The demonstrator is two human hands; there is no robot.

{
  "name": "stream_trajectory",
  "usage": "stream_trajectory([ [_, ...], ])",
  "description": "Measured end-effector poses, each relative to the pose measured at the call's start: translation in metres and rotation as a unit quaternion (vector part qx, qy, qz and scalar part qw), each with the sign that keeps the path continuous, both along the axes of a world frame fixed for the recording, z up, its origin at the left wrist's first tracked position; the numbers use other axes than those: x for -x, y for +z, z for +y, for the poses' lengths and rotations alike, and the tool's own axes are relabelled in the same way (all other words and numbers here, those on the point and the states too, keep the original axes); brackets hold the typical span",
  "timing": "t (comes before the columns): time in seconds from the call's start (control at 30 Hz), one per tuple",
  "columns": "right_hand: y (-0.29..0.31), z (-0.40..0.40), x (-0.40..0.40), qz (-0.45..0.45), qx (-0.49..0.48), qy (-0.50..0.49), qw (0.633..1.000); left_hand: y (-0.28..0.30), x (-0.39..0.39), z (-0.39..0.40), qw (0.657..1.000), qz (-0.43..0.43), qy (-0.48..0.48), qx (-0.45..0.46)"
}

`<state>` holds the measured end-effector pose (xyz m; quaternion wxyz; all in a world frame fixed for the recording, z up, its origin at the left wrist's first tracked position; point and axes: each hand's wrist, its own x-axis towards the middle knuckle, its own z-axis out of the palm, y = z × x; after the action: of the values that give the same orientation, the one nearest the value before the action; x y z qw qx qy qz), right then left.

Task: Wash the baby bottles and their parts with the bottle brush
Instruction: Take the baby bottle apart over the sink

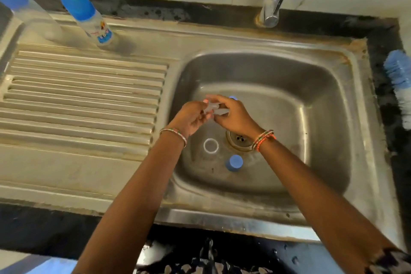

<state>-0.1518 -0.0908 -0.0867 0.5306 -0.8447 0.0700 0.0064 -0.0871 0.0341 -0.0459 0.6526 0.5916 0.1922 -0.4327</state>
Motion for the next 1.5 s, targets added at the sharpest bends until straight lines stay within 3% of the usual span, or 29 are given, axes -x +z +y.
stream_trajectory([
  [0.13, -0.012, 0.004, -0.002, -0.001, 0.033, -0.019, 0.999, -0.008, 0.005, 0.002, 0.995, -0.018, -0.077, -0.066],
  [0.23, -0.031, 0.005, -0.013, 0.039, 0.149, -0.035, 0.987, -0.007, 0.008, 0.007, 0.986, -0.079, -0.055, -0.133],
  [0.33, -0.050, 0.004, -0.019, 0.136, 0.288, 0.013, 0.948, 0.010, 0.012, 0.017, 0.991, -0.125, -0.019, -0.044],
  [0.4, -0.059, 0.006, -0.020, 0.171, 0.312, 0.064, 0.932, 0.025, 0.014, 0.028, 0.986, -0.167, -0.028, 0.008],
  [0.53, -0.051, 0.010, -0.021, 0.179, 0.291, 0.081, 0.936, 0.037, 0.016, 0.044, 0.977, -0.211, -0.038, -0.011],
  [0.63, -0.030, 0.009, -0.010, 0.159, 0.267, 0.006, 0.950, 0.035, 0.017, 0.053, 0.980, -0.196, -0.027, -0.011],
  [0.73, -0.005, 0.010, 0.011, 0.125, 0.156, -0.025, 0.979, 0.032, 0.020, 0.059, 0.984, -0.177, -0.021, 0.019],
  [0.8, 0.009, 0.015, 0.028, 0.122, 0.120, 0.067, 0.983, 0.029, 0.023, 0.061, 0.985, -0.171, -0.016, 0.029],
  [0.9, 0.005, 0.024, 0.050, 0.136, 0.243, 0.221, 0.935, 0.026, 0.029, 0.063, 0.986, -0.165, -0.006, 0.040],
  [1.0, -0.006, 0.030, 0.057, 0.142, 0.278, 0.245, 0.918, 0.027, 0.034, 0.065, 0.984, -0.170, -0.009, 0.044],
  [1.2, 0.014, 0.019, 0.045, 0.095, 0.219, 0.142, 0.961, 0.031, 0.043, 0.069, 0.979, -0.196, -0.018, 0.050],
  [1.33, 0.066, 0.004, 0.051, 0.008, 0.171, 0.033, 0.985, 0.025, 0.054, 0.069, 0.972, -0.221, -0.036, 0.070],
  [1.4, 0.094, 0.001, 0.063, -0.024, 0.134, -0.014, 0.991, 0.018, 0.064, 0.065, 0.953, -0.272, -0.114, 0.066],
  [1.5, 0.121, 0.006, 0.084, -0.031, 0.051, -0.059, 0.996, 0.017, 0.080, 0.048, 0.896, -0.372, -0.229, 0.074],
])
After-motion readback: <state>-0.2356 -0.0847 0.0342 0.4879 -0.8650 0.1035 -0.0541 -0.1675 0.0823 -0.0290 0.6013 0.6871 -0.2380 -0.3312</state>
